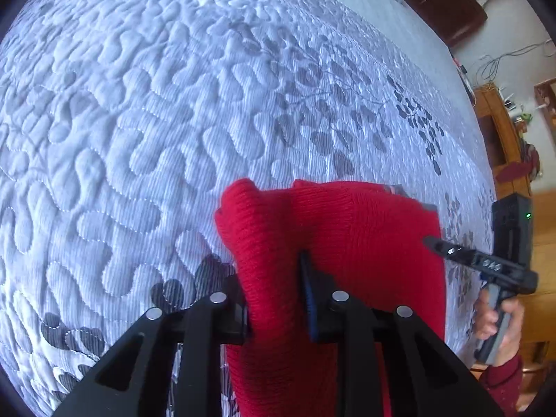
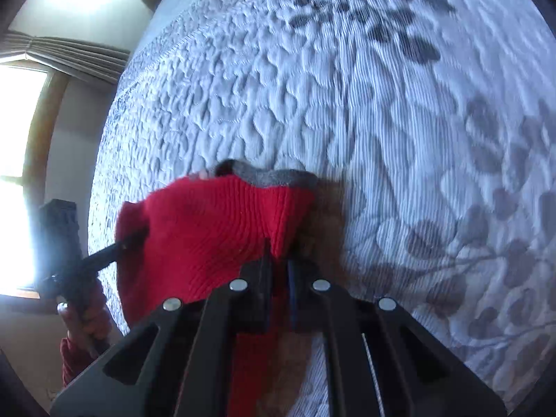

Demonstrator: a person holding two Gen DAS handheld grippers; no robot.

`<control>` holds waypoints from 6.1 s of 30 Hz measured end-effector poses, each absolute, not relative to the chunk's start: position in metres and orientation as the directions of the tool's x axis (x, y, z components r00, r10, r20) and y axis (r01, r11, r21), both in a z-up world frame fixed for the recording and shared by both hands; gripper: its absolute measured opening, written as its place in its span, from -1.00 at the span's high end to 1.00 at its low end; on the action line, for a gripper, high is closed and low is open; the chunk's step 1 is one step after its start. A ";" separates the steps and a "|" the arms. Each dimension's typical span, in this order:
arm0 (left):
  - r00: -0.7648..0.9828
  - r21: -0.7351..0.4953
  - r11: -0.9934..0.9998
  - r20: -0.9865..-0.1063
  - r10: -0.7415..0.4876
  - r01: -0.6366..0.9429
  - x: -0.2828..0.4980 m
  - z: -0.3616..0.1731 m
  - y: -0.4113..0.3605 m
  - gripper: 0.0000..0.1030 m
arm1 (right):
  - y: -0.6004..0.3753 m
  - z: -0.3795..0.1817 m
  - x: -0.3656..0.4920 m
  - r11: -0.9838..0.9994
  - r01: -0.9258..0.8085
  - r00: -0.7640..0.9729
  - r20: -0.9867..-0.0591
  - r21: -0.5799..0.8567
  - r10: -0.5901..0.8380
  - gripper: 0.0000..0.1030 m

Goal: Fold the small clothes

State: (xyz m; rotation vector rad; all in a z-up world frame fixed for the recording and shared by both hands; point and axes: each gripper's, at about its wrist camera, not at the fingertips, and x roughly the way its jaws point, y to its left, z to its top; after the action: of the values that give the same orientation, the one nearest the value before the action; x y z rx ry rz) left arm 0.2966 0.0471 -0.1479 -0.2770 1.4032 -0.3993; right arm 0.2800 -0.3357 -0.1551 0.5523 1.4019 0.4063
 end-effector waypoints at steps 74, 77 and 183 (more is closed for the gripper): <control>0.126 -0.404 0.831 -0.868 -0.480 0.383 0.171 -0.059 -0.124 0.44 | -0.442 -0.042 0.129 0.827 -0.039 0.194 -0.808 0.560 0.556 0.34; 0.135 -0.399 0.825 -0.864 -0.484 0.401 0.170 -0.053 -0.142 0.44 | -0.452 -0.036 0.129 0.832 -0.033 0.207 -0.811 0.554 0.548 0.34; 0.393 -0.019 0.956 -0.909 -0.138 0.291 -0.019 0.009 -0.134 -0.56 | -0.426 0.005 -0.076 0.960 0.218 0.372 -0.924 0.176 0.085 -0.75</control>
State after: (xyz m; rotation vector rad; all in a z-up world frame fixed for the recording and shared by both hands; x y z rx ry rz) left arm -0.0185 -0.1339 0.0087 0.1522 1.1352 -0.2736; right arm -0.0758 -0.4259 0.0048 0.2891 1.1910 -0.0869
